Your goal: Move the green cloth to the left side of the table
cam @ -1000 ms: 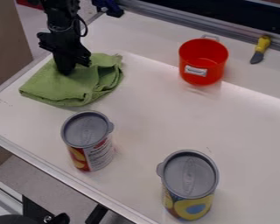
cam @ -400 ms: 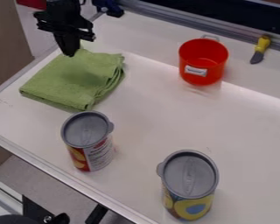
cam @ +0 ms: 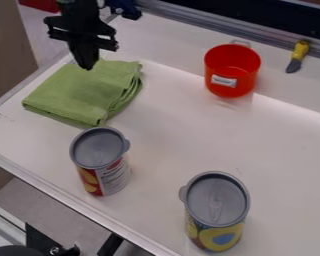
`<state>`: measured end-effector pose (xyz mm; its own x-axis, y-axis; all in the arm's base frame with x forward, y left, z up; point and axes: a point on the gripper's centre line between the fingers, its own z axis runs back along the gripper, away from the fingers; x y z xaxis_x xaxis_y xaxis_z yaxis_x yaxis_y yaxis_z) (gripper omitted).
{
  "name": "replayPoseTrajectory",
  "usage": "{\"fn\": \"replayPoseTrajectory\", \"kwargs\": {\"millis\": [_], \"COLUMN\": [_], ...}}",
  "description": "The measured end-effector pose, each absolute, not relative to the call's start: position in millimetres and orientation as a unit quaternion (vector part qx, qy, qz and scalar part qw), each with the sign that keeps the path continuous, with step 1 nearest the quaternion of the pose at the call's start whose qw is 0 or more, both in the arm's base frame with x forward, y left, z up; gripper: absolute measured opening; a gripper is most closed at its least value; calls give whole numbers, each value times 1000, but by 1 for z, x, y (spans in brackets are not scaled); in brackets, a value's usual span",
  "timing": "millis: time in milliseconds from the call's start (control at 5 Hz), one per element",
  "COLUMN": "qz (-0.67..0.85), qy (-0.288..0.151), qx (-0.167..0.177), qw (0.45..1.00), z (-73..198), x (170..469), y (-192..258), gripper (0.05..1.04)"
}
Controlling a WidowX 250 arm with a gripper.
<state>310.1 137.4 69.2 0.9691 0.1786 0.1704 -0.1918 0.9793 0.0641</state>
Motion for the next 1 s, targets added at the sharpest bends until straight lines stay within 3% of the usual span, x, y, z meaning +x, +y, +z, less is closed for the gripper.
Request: {"fn": "replayPoseTrajectory", "kwargs": {"millis": [200,600,1000], "qz": [91,119,141], "qy": [-84,-136,-167], "qx": [30,28,39], "qw": [992,983,975], "z": [61,66,63], "x": [316,345,376], "y": [106,54,46], "gripper": [52,52,72]}}
